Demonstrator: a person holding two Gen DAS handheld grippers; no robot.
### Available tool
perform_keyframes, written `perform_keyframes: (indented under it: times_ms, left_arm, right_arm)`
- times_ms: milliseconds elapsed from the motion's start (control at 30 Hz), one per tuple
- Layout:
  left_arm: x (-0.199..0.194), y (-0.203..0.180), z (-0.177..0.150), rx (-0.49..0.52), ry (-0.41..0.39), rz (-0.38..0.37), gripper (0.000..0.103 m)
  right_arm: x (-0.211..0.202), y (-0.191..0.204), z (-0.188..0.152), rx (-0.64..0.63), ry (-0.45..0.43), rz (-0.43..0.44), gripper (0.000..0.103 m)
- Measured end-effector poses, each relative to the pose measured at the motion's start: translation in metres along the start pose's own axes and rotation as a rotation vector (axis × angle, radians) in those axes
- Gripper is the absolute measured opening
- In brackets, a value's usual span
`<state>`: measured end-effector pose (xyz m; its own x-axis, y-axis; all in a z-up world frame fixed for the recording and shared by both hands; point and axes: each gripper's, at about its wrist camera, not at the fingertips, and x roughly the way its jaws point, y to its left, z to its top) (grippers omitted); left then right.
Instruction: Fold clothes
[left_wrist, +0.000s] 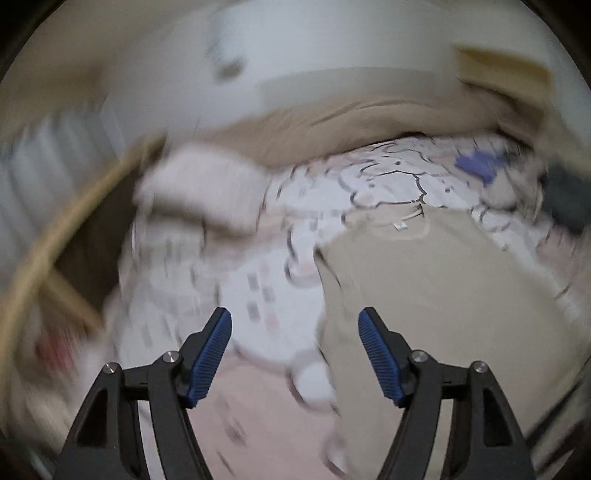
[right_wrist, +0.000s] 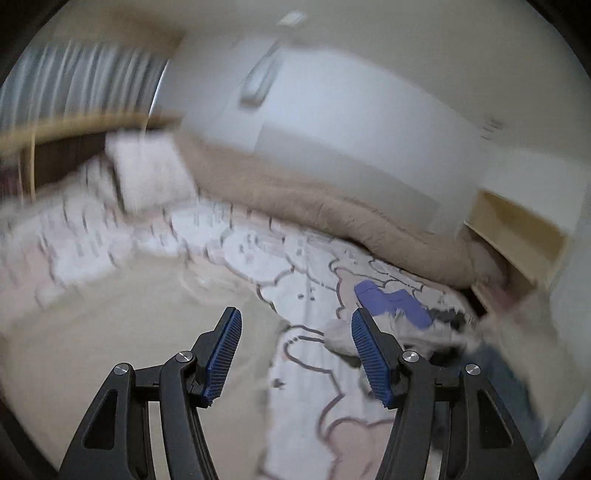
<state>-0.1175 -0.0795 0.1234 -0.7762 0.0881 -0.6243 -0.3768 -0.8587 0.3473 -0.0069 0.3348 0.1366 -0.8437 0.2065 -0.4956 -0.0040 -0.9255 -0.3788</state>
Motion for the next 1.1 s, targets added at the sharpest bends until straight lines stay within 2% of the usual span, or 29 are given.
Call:
perform_keyframes:
  times_ms: [100, 167, 300, 367, 433, 533, 700, 900, 1100]
  left_arm:
    - [0.044, -0.026, 0.033, 0.221, -0.063, 0.027, 0.071]
    - [0.080, -0.045, 0.047, 0.352, -0.092, 0.026, 0.071]
    - [0.151, -0.076, 0.064, 0.535, -0.123, 0.013, 0.071]
    - [0.192, -0.088, 0.070, 0.602, -0.102, 0.003, 0.071]
    - [0.227, -0.095, 0.075, 0.621, -0.071, -0.035, 0.071]
    - [0.270, -0.105, 0.081, 0.611, -0.040, -0.131, 0.071]
    - [0.341, -0.124, 0.094, 0.542, 0.096, -0.288, 0.071]
    - [0.405, -0.138, 0.115, 0.459, 0.192, -0.357, 0.071]
    - [0.450, -0.152, 0.113, 0.527, 0.310, -0.365, 0.071]
  right_arm:
    - [0.071, 0.019, 0.023, -0.125, 0.089, -0.016, 0.062]
    - [0.110, 0.029, 0.031, -0.153, 0.121, 0.000, 0.062]
    - [0.181, 0.048, 0.038, -0.179, 0.184, 0.028, 0.062]
    - [0.217, 0.058, 0.036, -0.195, 0.226, 0.049, 0.062]
    - [0.252, 0.066, 0.032, -0.225, 0.260, 0.075, 0.062]
    - [0.290, 0.075, 0.024, -0.284, 0.250, 0.069, 0.062]
    - [0.343, 0.074, 0.009, -0.235, 0.297, 0.134, 0.062]
    - [0.387, 0.079, -0.016, -0.227, 0.367, 0.200, 0.062]
    - [0.408, 0.091, -0.044, -0.229, 0.434, 0.287, 0.062]
